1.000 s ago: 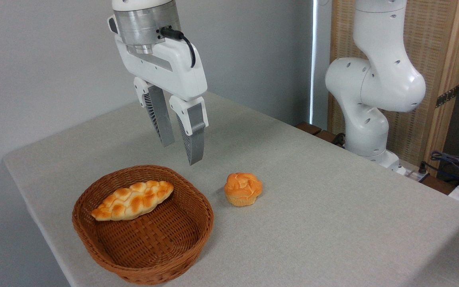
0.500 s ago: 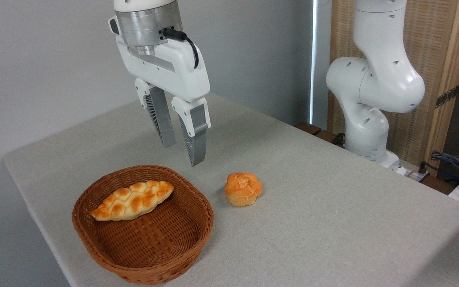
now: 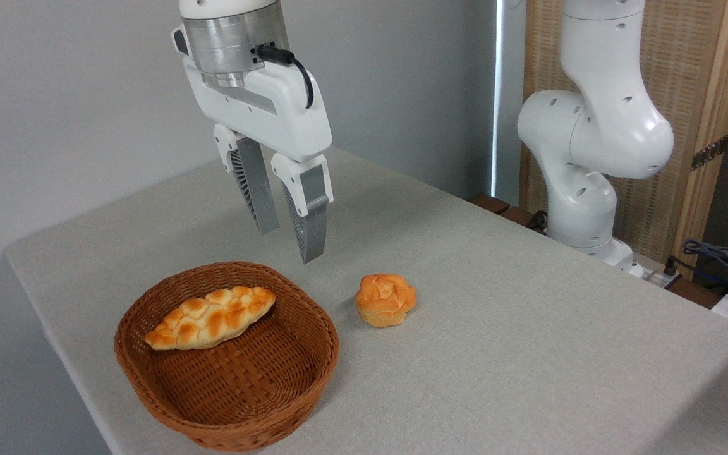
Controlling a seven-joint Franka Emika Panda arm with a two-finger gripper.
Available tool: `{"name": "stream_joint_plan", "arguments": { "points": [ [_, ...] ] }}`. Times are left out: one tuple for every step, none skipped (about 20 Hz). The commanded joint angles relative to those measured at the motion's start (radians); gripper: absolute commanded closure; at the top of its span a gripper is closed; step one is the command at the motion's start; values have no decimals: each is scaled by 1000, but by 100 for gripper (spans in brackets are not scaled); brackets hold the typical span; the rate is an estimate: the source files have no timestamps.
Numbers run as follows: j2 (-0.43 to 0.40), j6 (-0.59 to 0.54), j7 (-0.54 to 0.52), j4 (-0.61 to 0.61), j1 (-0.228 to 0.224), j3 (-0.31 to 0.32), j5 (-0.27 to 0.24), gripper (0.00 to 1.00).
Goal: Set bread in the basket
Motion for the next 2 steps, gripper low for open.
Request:
{"name": "stream_joint_plan", "arguments": {
  "points": [
    [-10, -16, 11, -2, -13, 17, -2, 0],
    [-10, -16, 8, -2, -13, 17, -1, 0]
  ]
}}
